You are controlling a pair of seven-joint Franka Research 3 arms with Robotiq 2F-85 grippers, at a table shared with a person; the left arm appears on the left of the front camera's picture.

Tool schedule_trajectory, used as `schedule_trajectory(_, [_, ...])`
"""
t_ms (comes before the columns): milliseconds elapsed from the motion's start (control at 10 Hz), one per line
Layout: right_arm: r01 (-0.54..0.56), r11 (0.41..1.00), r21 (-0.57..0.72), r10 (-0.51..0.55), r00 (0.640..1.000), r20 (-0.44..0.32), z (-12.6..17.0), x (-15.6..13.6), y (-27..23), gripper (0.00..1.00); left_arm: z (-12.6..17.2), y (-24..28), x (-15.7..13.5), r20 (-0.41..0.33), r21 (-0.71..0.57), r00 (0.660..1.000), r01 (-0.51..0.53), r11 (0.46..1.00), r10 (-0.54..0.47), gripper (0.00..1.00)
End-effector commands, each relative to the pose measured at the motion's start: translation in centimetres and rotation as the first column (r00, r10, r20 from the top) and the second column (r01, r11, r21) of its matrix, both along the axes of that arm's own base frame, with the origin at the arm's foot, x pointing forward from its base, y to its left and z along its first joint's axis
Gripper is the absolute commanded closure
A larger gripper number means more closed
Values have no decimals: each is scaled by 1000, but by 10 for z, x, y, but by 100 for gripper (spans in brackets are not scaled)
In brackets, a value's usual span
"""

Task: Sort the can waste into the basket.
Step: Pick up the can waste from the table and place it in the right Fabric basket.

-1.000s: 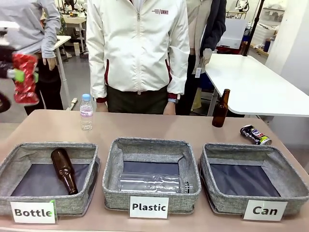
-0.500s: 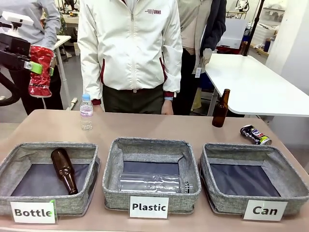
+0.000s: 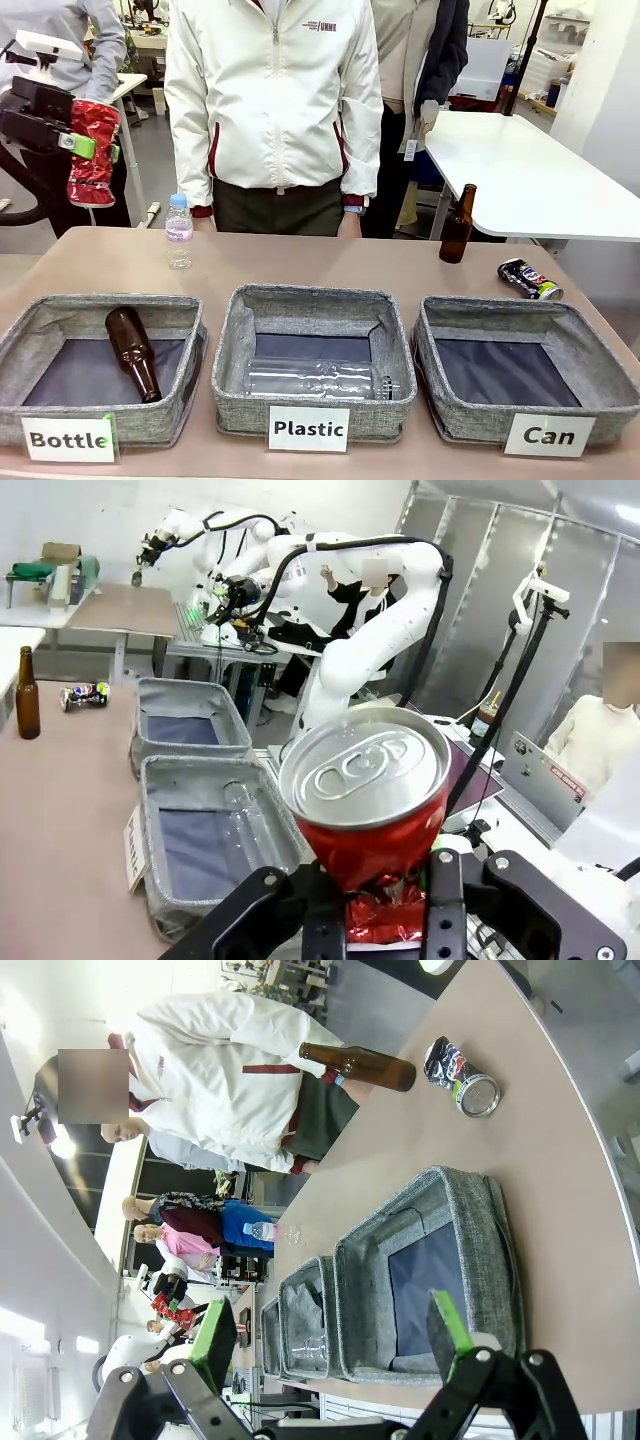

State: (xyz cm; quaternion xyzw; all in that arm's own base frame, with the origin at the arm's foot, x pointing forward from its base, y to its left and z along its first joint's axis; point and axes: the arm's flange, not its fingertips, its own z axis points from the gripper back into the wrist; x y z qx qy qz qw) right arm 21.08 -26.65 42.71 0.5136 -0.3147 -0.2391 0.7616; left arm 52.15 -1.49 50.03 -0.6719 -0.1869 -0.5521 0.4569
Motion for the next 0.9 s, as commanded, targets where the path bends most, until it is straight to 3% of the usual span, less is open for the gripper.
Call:
schedule_trajectory(0, [4, 1000, -1, -4, 999, 37, 1, 2, -2, 0, -1, -38, -23, 13, 27, 988, -152, 988, 152, 73])
schedule_trajectory(100, [4, 1000, -1, -4, 999, 37, 1, 2, -2, 0, 2, -100, -62, 103, -9, 980, -172, 985, 172, 73])
schedule_trajectory(200, [4, 1000, -1, -4, 999, 37, 1, 2, -2, 0, 4, -152, -93, 119, 67, 969, -223, 972, 215, 73])
schedule_trajectory(400, [4, 1000, -1, -4, 999, 37, 1, 2, -2, 0, 3, -231, -142, 257, 256, 938, -300, 919, 234, 73])
schedule_trajectory(500, [4, 1000, -1, -4, 999, 37, 1, 2, -2, 0, 12, -265, -148, 347, 289, 895, -385, 876, 279, 73])
schedule_trajectory(800, [4, 1000, -1, -4, 999, 37, 1, 2, -2, 0, 58, -414, -102, 444, 431, 884, -356, 829, 148, 73])
